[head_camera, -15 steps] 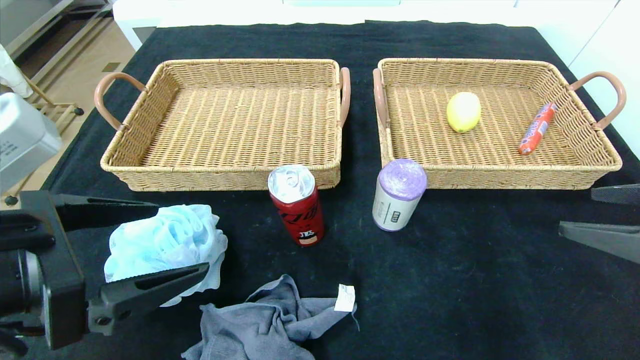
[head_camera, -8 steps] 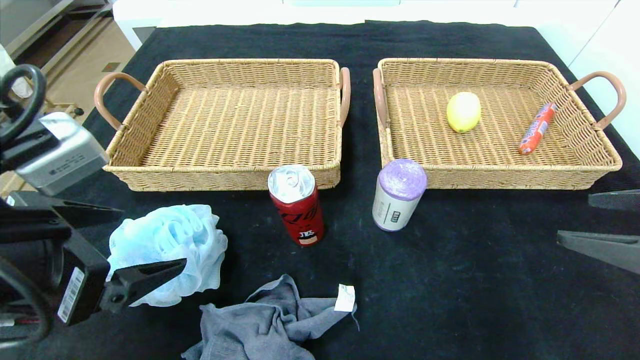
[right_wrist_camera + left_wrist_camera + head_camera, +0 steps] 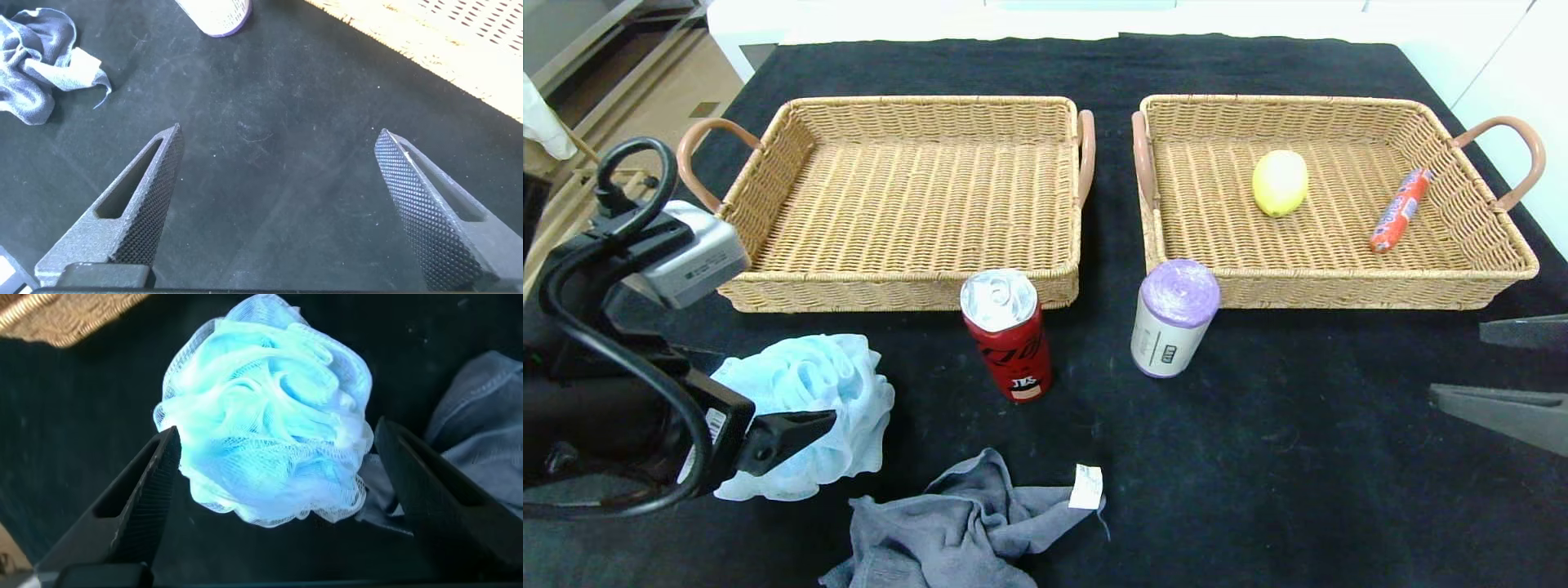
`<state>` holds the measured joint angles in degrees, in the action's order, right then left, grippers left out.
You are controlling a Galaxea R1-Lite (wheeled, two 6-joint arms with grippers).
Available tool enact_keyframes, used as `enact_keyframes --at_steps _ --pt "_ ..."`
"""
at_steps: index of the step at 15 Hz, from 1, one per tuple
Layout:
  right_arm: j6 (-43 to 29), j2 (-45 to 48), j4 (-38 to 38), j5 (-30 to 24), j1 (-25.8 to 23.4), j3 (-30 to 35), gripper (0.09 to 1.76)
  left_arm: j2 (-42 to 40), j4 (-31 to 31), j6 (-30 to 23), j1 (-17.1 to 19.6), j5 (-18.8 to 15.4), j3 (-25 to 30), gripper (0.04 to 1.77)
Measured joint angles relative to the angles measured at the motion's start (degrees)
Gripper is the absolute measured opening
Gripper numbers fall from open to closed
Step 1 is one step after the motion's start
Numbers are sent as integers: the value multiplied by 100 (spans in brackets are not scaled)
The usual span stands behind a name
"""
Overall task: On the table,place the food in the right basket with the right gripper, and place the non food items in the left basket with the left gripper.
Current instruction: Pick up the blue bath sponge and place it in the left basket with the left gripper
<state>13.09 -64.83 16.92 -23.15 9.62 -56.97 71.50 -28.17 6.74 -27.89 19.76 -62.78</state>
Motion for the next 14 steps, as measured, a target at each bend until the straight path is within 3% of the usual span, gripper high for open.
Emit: enact_keyframes --at_steps 4,14 --pt "0 9 2 9 11 16 171 226 0 -656 113 0 77 172" --pt "74 2 -11 20 20 57 171 981 37 -1302 299 -33 124 172"
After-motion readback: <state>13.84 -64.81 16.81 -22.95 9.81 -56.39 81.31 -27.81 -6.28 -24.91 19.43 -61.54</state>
